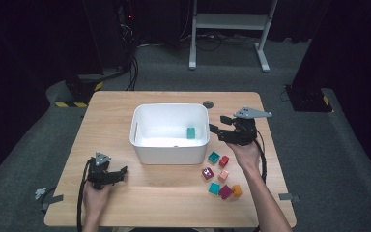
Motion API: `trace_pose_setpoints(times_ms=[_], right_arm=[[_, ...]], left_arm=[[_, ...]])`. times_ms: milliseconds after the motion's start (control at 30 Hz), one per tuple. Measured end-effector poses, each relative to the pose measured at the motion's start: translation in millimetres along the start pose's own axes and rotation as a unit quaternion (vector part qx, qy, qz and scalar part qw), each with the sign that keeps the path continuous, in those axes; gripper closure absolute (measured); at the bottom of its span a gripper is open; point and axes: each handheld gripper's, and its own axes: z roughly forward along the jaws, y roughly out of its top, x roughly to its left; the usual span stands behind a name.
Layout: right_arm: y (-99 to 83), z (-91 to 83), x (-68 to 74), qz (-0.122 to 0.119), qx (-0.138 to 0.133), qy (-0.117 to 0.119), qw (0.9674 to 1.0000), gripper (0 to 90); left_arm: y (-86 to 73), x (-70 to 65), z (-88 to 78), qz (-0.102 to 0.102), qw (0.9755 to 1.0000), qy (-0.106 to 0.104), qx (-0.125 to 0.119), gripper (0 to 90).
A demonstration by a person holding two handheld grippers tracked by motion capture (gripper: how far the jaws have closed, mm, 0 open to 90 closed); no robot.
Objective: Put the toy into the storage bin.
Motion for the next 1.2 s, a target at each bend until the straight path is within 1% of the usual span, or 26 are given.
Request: trace_pose_setpoints(times_ms=[200,367,500,533,567,667,767,867,967,1067,1167,1200], right_arm=[[-22.2,-15.0,-7.7,0.011,0.004,-0.021,0.9997,39.0],[-41.4,-22.3,-10.7,0.016,0.016,-0.029,0.9993,39.4],[-55.8,-25.5,-10.8,0.011,0.028,-0.039,0.9988,40.0],[-65.3,-27.0,-11.4,0.012,0.038,-0.048,0.9981,40.0],[-65.3,-27.0,-11.4,0.012,0.038,-0.048,0.9981,40.0],[-77.6,-29.7,-14.2,0.011,0.047,-0.057,0.9972,39.9],[-90.9,-35.1,-19.9,0.025,0.054,-0.070,0.9958,37.5],[-102.7,-43.0,-24.0,0.031,0.060,-0.092,0.9934,34.8],[-115.9,-47.8,-28.7,0.042,0.073,-0.114,0.9899,31.2],[-126.3,-50.1,-32.8,0.046,0.082,-0.130,0.9871,28.0],[-137.2,-51.1,-38.7,0.054,0.090,-0.139,0.9847,24.9],[-141.4,-51.2,-41.2,0.061,0.095,-0.143,0.9834,23.7]], left_arm=[[0.0,0.0,0.0,0.000,1.0000,0.000,0.000,13.9],[0.0,0.0,0.0,0.000,1.0000,0.000,0.000,13.9],[0.0,0.0,0.0,0.000,1.0000,0.000,0.000,13.9],[0.0,0.0,0.0,0.000,1.0000,0.000,0.000,13.9],[0.0,-0.1,0.0,0.000,1.0000,0.000,0.000,13.9],[0.0,0.0,0.0,0.000,1.0000,0.000,0.000,13.9],[-0.1,-0.2,-0.1,0.000,1.0000,0.001,0.000,14.0],[-0.1,-0.2,0.0,0.000,1.0000,0.001,0.000,14.0],[-0.1,-0.3,-0.1,-0.001,1.0000,0.001,0.000,14.0],[-0.1,-0.2,-0.1,0.000,1.0000,0.001,0.000,14.0],[-0.1,-0.3,-0.1,-0.001,1.0000,0.000,0.000,14.0],[-0.1,-0.3,-0.1,-0.001,1.0000,0.001,0.000,14.0]])
